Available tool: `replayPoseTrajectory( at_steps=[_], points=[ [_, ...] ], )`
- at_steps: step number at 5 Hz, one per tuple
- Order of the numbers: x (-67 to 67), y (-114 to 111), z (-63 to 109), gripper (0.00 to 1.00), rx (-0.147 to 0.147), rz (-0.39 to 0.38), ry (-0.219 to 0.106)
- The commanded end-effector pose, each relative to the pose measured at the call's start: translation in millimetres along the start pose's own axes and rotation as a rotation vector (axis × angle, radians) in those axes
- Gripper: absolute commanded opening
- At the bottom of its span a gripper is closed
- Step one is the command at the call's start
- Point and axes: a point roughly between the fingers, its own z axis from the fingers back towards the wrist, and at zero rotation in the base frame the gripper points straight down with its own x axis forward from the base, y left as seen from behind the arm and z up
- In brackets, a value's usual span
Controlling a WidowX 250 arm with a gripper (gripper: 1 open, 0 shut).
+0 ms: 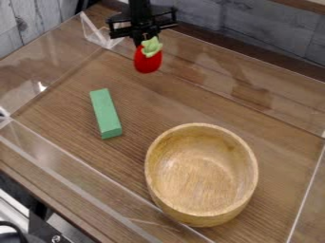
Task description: Move the red fruit to the right
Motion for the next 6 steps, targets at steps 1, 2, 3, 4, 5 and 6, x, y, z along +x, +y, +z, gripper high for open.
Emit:
replayPoseTrajectory(
  at_steps=[1,2,3,4,5,6],
  points=[
    [8.9,-14,19.4,0.00,-0.021,0.012,-0.057],
    [14.6,-14,15.8,0.00,-0.014,0.005,-0.053],
    [17.5,-10,10.4,0.00,-0.004,0.002,-0.049],
    [-3.2,-35,12.8,0.00,-0.031,-0.041,-0.028],
    [-33.7,-63,9.8,0.00,-0.049,-0.108,-0.009],
    [-61.6,-98,9.4,0.00,-0.063,-0.179,0.008]
  ],
)
